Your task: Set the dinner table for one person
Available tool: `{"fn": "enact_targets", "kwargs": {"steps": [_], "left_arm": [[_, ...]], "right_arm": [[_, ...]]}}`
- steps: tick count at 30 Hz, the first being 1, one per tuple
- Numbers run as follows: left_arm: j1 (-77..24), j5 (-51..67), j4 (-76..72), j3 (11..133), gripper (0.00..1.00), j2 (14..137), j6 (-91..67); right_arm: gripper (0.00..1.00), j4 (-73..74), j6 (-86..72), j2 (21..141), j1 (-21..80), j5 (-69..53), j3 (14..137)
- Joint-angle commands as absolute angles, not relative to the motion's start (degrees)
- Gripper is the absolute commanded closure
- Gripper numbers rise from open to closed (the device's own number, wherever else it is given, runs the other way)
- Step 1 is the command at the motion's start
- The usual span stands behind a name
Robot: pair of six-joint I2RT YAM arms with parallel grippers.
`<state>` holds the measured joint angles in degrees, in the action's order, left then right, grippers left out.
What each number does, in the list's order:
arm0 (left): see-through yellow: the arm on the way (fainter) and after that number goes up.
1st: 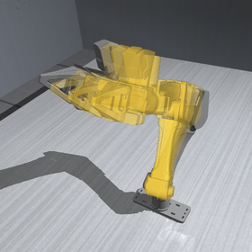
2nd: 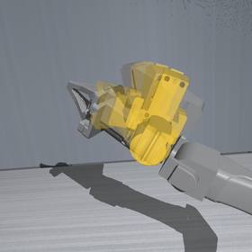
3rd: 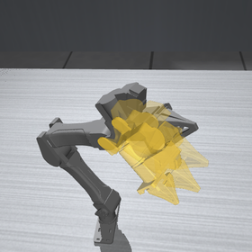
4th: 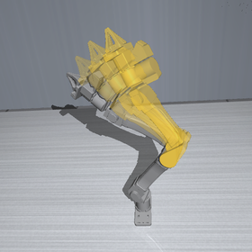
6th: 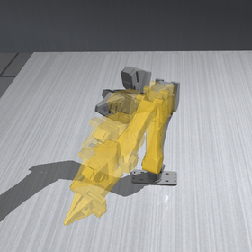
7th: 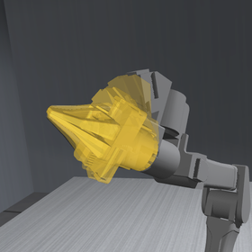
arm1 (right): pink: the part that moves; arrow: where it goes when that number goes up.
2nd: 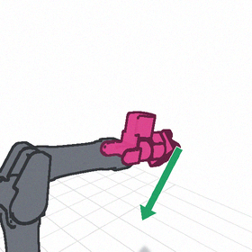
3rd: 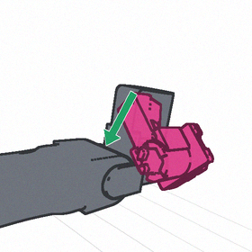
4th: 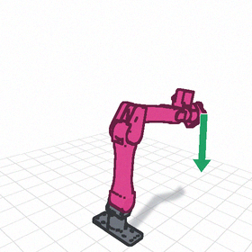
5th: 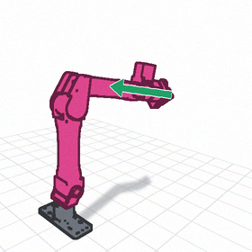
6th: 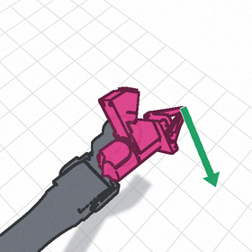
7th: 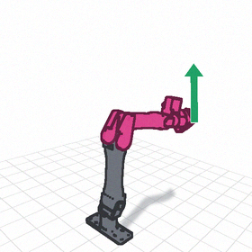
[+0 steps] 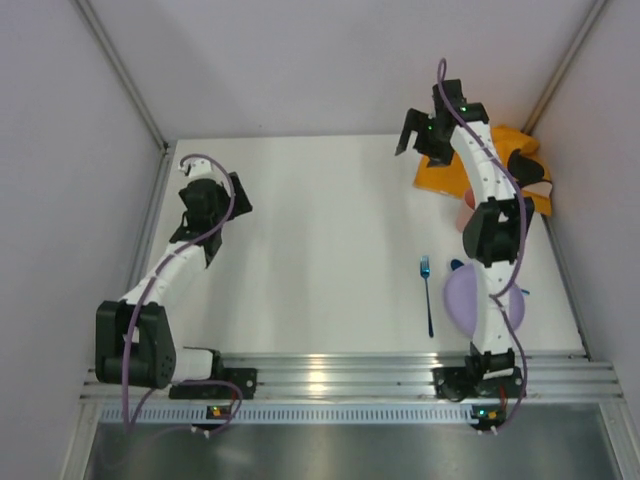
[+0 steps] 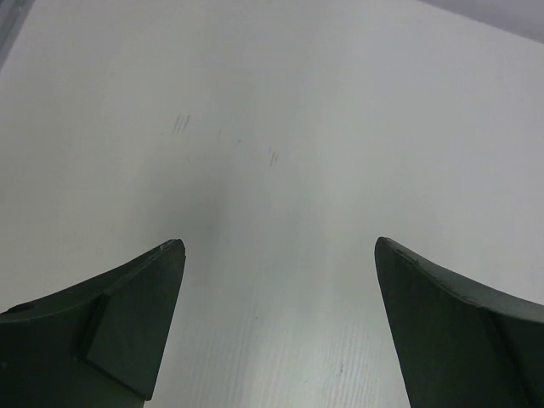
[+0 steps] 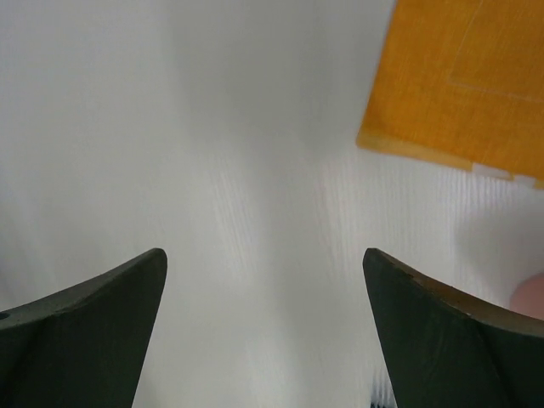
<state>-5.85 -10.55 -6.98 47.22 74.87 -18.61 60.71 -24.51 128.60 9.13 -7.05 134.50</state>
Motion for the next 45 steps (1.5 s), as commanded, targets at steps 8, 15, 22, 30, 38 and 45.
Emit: {"fn": "enact_targets", "kwargs": {"steps": [8,15,22,30,38,45], "left_arm": [[-6.15,-11.08,1.15,53.53,0.02,79.10,-22.23],[-6.15,-12.04,6.59,57.12,0.02,80.42,-26.10],[-7.29,-9.67,11.15,62.05,0.01,81.65,-30.32],[-8.26,-11.69,13.18,61.53,0.02,78.75,-30.59],[-8.35,-11.34,13.89,60.21,0.02,77.43,-29.80],[-8.35,-11.07,14.24,59.50,0.02,76.99,-28.39]], "right_arm": [[0.00,50.46,-27.08,142.73,4.31,0.60,144.40],[0.01,50.01,-22.76,146.50,4.31,7.64,146.77],[0.14,53.86,-23.91,150.29,4.39,7.12,147.57],[0.16,56.86,-23.82,153.28,5.01,4.49,147.39],[0.76,60.47,-22.94,155.56,7.47,1.41,146.60],[1.00,60.21,-23.72,155.92,9.92,-4.21,146.25]]}}
